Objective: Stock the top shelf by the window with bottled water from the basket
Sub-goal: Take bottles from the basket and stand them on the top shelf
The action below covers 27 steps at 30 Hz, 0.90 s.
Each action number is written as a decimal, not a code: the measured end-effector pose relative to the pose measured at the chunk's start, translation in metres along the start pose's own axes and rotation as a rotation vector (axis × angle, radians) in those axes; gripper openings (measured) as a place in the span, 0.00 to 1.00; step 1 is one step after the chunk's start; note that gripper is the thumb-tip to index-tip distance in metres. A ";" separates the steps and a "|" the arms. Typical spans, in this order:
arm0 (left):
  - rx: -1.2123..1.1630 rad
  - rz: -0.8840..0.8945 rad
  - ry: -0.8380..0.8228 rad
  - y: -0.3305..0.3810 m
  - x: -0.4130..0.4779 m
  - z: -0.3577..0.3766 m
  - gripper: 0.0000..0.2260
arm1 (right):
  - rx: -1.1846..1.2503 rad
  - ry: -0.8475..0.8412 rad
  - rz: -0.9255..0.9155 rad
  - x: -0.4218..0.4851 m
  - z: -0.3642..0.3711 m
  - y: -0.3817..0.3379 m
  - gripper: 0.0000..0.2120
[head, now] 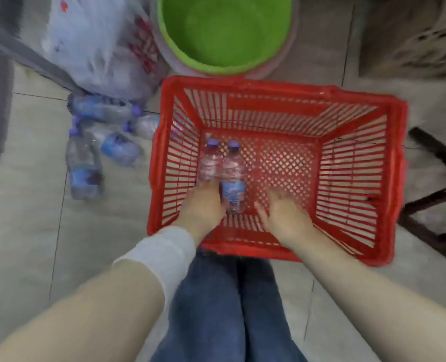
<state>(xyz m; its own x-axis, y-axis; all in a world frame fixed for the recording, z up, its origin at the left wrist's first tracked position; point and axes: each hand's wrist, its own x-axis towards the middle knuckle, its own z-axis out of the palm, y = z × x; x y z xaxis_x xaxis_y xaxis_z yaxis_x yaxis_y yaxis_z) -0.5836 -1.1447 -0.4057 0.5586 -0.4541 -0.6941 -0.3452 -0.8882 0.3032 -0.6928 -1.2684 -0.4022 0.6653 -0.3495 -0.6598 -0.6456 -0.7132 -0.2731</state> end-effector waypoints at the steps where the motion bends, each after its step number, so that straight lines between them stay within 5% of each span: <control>1: 0.000 -0.009 0.007 -0.005 0.027 0.007 0.18 | 0.040 -0.034 0.028 0.027 0.009 0.002 0.26; 12: -0.107 -0.199 0.124 -0.027 0.194 0.039 0.22 | 0.459 -0.047 0.203 0.205 0.065 -0.010 0.25; 16: -0.091 -0.186 0.119 -0.026 0.202 0.033 0.16 | 0.641 -0.112 0.256 0.218 0.063 -0.007 0.22; 21: -0.193 -0.192 -0.018 -0.025 0.201 0.022 0.21 | 0.956 -0.113 0.369 0.203 0.054 0.016 0.08; 27: -0.418 -0.074 0.027 -0.027 0.161 0.013 0.23 | 1.031 0.067 0.371 0.152 0.039 0.035 0.19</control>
<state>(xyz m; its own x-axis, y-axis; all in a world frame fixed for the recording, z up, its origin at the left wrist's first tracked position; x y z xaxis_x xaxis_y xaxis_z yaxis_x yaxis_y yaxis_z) -0.4942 -1.1931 -0.5338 0.5920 -0.3849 -0.7081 0.0285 -0.8681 0.4956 -0.6291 -1.3227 -0.5391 0.3640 -0.4915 -0.7912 -0.7926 0.2827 -0.5402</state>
